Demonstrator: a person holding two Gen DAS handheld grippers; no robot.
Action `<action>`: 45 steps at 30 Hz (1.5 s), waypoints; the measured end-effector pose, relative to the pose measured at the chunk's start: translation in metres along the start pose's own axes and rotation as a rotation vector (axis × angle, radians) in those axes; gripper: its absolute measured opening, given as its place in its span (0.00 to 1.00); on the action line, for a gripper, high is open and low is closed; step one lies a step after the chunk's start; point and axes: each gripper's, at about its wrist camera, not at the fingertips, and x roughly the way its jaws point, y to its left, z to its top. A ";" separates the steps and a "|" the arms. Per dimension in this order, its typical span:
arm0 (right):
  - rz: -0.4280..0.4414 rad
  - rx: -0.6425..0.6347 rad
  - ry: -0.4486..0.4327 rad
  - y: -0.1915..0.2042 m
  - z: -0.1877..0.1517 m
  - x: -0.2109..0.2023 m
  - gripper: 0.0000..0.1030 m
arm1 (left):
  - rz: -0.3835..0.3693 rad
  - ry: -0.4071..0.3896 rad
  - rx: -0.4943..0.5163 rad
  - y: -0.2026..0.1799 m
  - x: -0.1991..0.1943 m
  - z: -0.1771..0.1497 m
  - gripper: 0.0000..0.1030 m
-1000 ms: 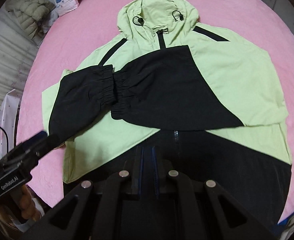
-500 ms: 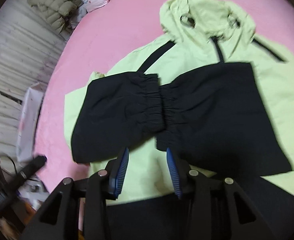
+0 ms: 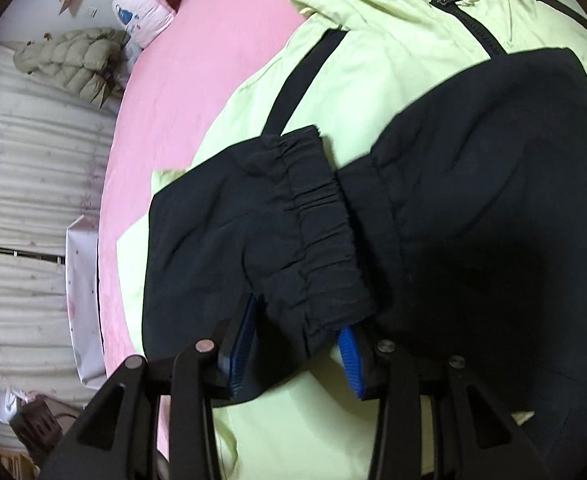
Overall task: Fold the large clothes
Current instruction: 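Grasp the jacket side edge with the left gripper and fold it inward over the sleeves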
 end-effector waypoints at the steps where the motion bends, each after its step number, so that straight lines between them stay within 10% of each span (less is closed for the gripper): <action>1: -0.009 -0.014 -0.011 0.003 0.002 -0.001 0.13 | 0.003 0.006 0.001 0.001 0.004 -0.001 0.89; 10: 0.045 -0.345 -0.284 0.090 0.006 -0.119 0.09 | 0.047 0.005 0.013 -0.030 0.036 0.001 0.89; 17: -0.299 -0.337 -0.618 0.034 -0.017 -0.230 0.12 | 0.016 -0.022 -0.032 -0.057 0.051 0.015 0.89; 22: -0.635 -0.088 -0.335 -0.100 -0.035 -0.198 0.24 | 0.033 0.017 0.075 -0.078 0.065 0.006 0.89; 27: -0.519 0.148 -0.218 -0.170 -0.058 -0.183 0.24 | 0.046 0.041 0.110 -0.078 0.061 -0.007 0.89; 37: -0.450 0.011 -0.205 -0.179 0.002 -0.180 0.31 | 0.015 0.075 0.245 -0.081 0.018 -0.012 0.89; 45: -0.516 -0.021 -0.125 -0.194 -0.014 -0.217 0.32 | -0.001 -0.035 0.211 -0.096 -0.004 0.040 0.89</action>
